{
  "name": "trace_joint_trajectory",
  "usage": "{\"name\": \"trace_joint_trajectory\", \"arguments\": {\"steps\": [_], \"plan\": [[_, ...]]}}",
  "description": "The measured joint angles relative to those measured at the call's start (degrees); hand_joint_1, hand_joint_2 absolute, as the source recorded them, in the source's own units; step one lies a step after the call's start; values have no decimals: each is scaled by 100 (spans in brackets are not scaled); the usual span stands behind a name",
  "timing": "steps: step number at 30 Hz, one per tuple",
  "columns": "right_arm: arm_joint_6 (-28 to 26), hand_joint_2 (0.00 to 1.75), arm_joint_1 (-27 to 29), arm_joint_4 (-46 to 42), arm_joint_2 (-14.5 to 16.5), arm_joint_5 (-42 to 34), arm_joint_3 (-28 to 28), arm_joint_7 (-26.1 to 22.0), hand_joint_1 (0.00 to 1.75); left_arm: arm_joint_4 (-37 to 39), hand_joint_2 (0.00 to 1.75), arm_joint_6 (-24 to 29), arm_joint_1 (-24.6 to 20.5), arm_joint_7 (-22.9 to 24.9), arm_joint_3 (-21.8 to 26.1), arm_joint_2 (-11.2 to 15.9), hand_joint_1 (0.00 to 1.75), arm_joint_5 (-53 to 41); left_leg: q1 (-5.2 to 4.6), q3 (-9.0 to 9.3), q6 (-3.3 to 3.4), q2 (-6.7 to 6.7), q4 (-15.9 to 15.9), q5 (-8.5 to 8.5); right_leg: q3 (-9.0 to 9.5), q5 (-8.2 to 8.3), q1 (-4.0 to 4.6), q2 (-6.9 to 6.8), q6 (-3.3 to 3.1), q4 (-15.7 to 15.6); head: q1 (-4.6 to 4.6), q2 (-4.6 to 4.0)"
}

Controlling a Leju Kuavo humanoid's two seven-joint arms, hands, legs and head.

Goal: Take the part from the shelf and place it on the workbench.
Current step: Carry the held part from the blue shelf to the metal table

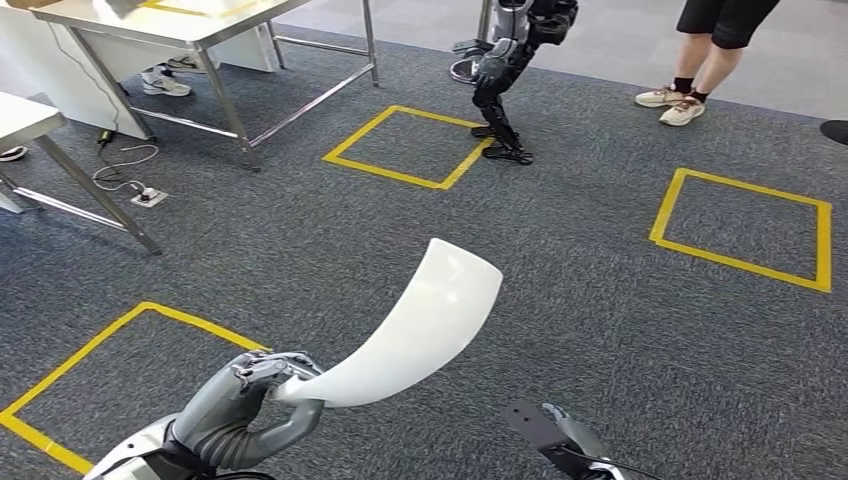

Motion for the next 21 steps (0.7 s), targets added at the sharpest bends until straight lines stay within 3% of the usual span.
{"name": "trace_joint_trajectory", "arguments": {"steps": [2, 4, 5, 7, 9, 10, 11, 13, 15, 18, 20, 21], "plan": [[5, 0, -14, 0, 1, 14, 0, 1, 0, -16, 175, 63, 18, -4, 59, 7, 175, 0, 8, -24, -78, -61, -15, 15, -1, -3, 12, -43, -83, -25, -1, -1], [13, 0, -39, 0, -1, 28, -1, 1, 0, -40, 175, 133, 44, -14, 120, 21, 175, 1, 11, -71, -143, 31, 94, -67, 7, 20, 8, -113, -164, -55, -7, -1], [16, 0, -48, 0, -2, 32, -2, 1, 0, -53, 175, 165, 52, -19, 148, 28, 175, 2, 9, -161, -170, 135, 299, -198, 10, 29, 3, -154, -195, -71, -12, -1], [21, 0, -45, 1, -5, 35, -1, 3, 0, -69, 175, 216, 71, -25, 196, 36, 175, 7, 9, -493, -208, 335, 1012, -578, 9, 25, 17, -246, -231, -75, -22, -1], [28, 0, -33, 2, -7, 38, 0, 6, 0, -73, 175, 259, 105, -27, 245, 45, 175, 13, 15, -760, -218, 385, 1564, -755, 10, 13, 33, -352, -246, -73, -22, -1], [30, 0, -32, 2, -8, 40, 0, 6, 0, -77, 175, 274, 120, -27, 266, 52, 175, 15, 16, -751, -210, 396, 1547, -679, 16, 8, 39, -401, -248, -72, -22, -1], [30, 0, -34, 2, -9, 43, 0, 5, 0, -85, 175, 286, 132, -27, 281, 58, 175, 18, 13, -626, -193, 418, 1302, -507, 28, 0, 44, -446, -246, -72, -22, -1], [29, 0, -42, 2, -9, 46, 0, 1, 0, -113, 175, 295, 142, -28, 309, 65, 175, 26, -15, -217, -129, 578, 503, -147, 61, -25, 64, -524, -221, -67, -22, 0], [29, 0, -48, 2, -9, 48, 0, 0, 0, -144, 175, 302, 150, -29, 334, 68, 175, 34, -55, -1, -50, 701, 39, -23, 80, -46, 85, -587, -171, -63, -20, 0], [29, 0, -59, 1, -10, 48, 2, -1, 0, -177, 175, 314, 184, -30, 359, 74, 175, 40, -61, 1, 50, 598, -38, -6, 109, -69, 84, -655, -75, -72, -19, -1], [27, 0, -66, 0, -11, 48, 5, -3, 0, -198, 175, 320, 188, -32, 367, 73, 175, 43, -26, 23, 113, 514, -81, 29, 26, -228, 73, -494, -14, 158, -16, -1], [26, 0, -60, 1, -14, 45, 6, -4, 0, -207, 175, 324, 190, -33, 368, 72, 175, 45, -9, 30, 135, 475, -88, 39, -113, -389, 59, -376, 7, 455, -15, -1]]}}
